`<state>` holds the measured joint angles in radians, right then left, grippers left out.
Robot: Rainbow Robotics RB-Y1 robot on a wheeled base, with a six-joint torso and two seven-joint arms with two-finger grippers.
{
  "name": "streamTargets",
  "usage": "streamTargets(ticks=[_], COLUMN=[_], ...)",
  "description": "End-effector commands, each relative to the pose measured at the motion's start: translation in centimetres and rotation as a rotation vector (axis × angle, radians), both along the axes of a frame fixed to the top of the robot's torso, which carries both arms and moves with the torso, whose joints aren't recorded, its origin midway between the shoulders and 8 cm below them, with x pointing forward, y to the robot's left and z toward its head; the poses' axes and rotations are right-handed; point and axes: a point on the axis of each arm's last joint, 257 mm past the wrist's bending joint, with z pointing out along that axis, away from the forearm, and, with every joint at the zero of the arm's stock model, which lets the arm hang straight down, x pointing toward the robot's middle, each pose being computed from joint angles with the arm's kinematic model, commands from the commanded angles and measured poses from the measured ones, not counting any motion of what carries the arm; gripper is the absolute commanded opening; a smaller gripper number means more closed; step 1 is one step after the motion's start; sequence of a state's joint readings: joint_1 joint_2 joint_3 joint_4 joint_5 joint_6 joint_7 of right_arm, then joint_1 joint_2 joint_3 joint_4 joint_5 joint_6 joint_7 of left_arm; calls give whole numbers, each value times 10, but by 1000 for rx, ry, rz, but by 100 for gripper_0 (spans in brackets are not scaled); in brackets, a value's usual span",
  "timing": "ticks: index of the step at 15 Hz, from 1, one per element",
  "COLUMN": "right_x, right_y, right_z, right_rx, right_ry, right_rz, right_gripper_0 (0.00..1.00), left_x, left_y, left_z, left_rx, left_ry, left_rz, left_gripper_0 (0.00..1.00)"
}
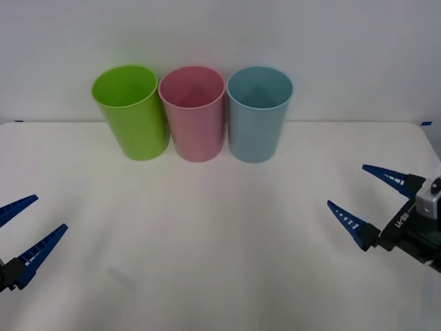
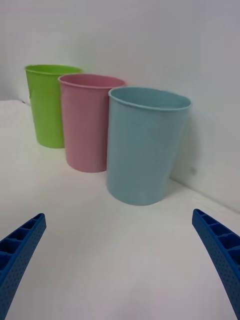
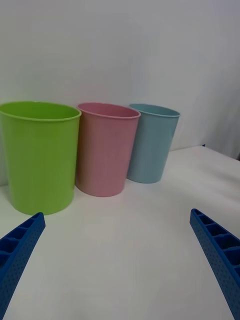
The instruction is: Grasp the object on the table and drop it into the matching bin: aluminum can to the light blue bin, PET bottle to the pink bin.
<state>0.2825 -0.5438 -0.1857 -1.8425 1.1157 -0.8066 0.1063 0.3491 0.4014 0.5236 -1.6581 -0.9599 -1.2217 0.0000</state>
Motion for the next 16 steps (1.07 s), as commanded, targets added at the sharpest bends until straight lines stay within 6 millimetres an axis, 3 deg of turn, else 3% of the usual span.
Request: streamTargets(ticks=[1, 4, 10, 16], right_x=[-26, -46, -75, -80], right_y=[-8, -19, -41, -41], right_z=[-21, -39, -50, -49], right_rx=[-28, -58, -65, -56], right_ry=[12, 29, 61, 68], right_rz=[0, -18, -43, -31], right_gripper_0=[100, 100, 100, 100], left_x=[0, 0, 0, 0], left_y=[0, 0, 0, 0], left_z=[0, 0, 0, 0], left_rx=[0, 0, 0, 0], left_ry=[0, 0, 0, 0], left_rz=[0, 0, 0, 0], left_gripper_0=[100, 100, 100, 100])
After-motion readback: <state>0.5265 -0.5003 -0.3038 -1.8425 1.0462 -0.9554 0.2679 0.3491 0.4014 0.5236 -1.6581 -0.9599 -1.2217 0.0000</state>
